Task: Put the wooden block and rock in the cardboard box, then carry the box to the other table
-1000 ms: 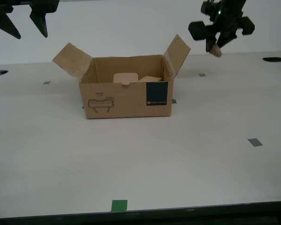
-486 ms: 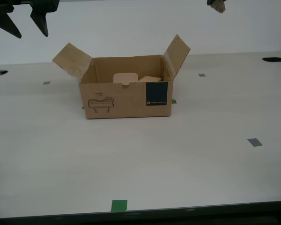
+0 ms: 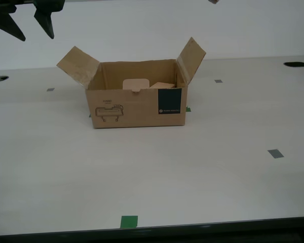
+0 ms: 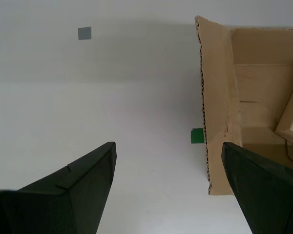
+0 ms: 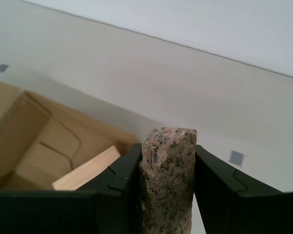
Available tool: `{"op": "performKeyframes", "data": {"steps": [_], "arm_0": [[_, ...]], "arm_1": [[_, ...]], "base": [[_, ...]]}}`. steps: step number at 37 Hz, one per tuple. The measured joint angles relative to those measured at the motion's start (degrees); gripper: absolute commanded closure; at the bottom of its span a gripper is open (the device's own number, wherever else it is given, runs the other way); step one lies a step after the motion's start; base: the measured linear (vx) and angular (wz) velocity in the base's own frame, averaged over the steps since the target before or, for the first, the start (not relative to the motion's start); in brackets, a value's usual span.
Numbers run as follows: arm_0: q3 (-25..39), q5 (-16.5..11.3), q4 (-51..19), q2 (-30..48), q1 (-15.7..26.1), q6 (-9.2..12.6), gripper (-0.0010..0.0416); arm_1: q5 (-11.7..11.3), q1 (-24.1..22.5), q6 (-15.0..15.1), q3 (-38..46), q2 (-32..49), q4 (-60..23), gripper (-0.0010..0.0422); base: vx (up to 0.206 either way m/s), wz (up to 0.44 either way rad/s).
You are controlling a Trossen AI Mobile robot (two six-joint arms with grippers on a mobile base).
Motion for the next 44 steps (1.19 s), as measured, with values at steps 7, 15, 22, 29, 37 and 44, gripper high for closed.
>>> {"op": "performKeyframes", "data": {"steps": [7, 15, 22, 29, 37, 44], "arm_0": [[0.0, 0.0, -0.3, 0.0, 5.1, 0.0, 0.0406], [-0.1, 0.0, 0.0, 0.4, 9.7, 0.1, 0.0406], [0.0, -0.1, 0.7, 4.0, 12.0, 0.1, 0.0406], [-0.1, -0.1, 2.7, 9.3, 12.8, 0.2, 0.0406], [-0.1, -0.2, 3.7, 13.9, 12.9, 0.2, 0.0406], [-0.1, -0.9, 3.7, 15.7, 13.0, 0.3, 0.0406]], "arm_1": [[0.1, 0.0, 0.0, 0.0, 0.0, 0.1, 0.0119], [0.1, 0.0, 0.0, 0.0, 0.0, 0.3, 0.0119], [0.1, 0.0, 0.0, 0.0, 0.0, 0.3, 0.0119], [1.1, 0.0, 0.0, 0.0, 0.0, 0.3, 0.0119], [1.2, 0.0, 0.0, 0.0, 0.0, 0.3, 0.0119], [1.2, 0.0, 0.0, 0.0, 0.0, 0.3, 0.0119]], "base": [[0.0, 0.0], [0.0, 0.0], [0.0, 0.0], [0.0, 0.0], [0.0, 0.0], [0.0, 0.0]]}}
